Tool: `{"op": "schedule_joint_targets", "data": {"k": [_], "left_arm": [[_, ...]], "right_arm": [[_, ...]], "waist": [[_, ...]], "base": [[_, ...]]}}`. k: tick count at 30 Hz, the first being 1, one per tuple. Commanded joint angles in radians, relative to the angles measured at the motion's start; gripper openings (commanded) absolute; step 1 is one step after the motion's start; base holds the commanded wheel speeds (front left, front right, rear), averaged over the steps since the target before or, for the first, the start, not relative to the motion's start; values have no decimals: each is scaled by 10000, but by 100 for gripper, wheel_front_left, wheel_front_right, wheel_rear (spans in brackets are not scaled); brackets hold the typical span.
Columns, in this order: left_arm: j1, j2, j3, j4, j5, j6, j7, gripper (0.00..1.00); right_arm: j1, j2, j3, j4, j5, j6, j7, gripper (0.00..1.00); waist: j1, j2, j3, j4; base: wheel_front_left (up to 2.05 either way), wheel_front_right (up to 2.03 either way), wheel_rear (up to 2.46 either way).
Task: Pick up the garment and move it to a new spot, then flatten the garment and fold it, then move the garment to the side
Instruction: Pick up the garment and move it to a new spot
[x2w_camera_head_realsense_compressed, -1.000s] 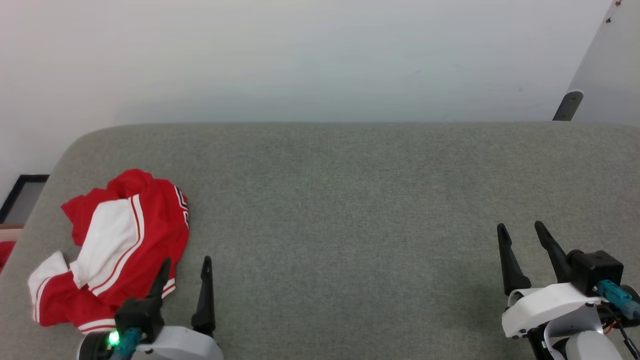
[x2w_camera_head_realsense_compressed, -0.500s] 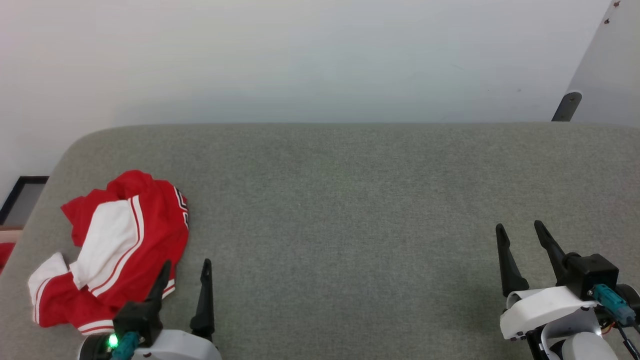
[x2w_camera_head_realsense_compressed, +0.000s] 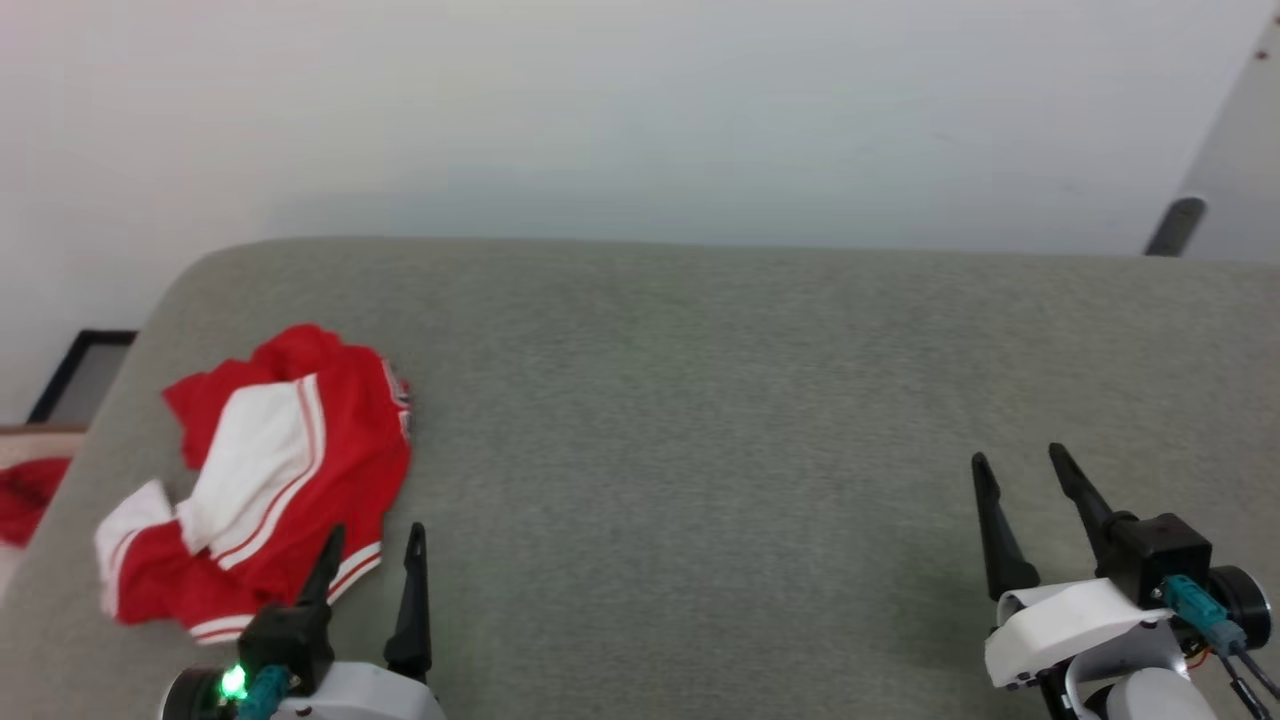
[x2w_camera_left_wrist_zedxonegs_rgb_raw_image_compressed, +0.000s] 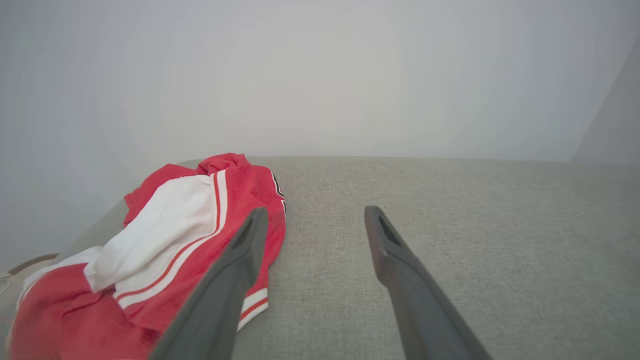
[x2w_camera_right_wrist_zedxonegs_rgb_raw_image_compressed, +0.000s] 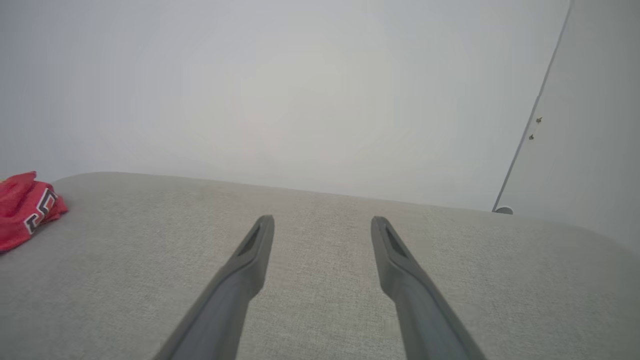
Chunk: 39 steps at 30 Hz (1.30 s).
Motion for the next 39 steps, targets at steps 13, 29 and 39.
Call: {"op": "schedule_joint_targets", "data": {"k": [13, 29, 39], "left_arm": [[181, -16, 334, 155, 96, 163, -9, 100], [1173, -288, 1320, -930, -357, 627, -9, 100], [1421, -596, 1499, -1497, -670, 389, -9, 100]], "right_arm": [[48, 51, 690, 165, 413, 6, -134, 100], [-1226, 125, 2556, 1134, 1117, 4, -203, 100], [-1861, 6, 3105, 1709, 1803, 4, -233, 100]], "waist": [[0, 0, -82, 3392], [0, 0, 222, 5054], [0, 0, 385, 5048]], "base": [[0, 0, 0], [0, 0, 0], [0, 0, 0]]}}
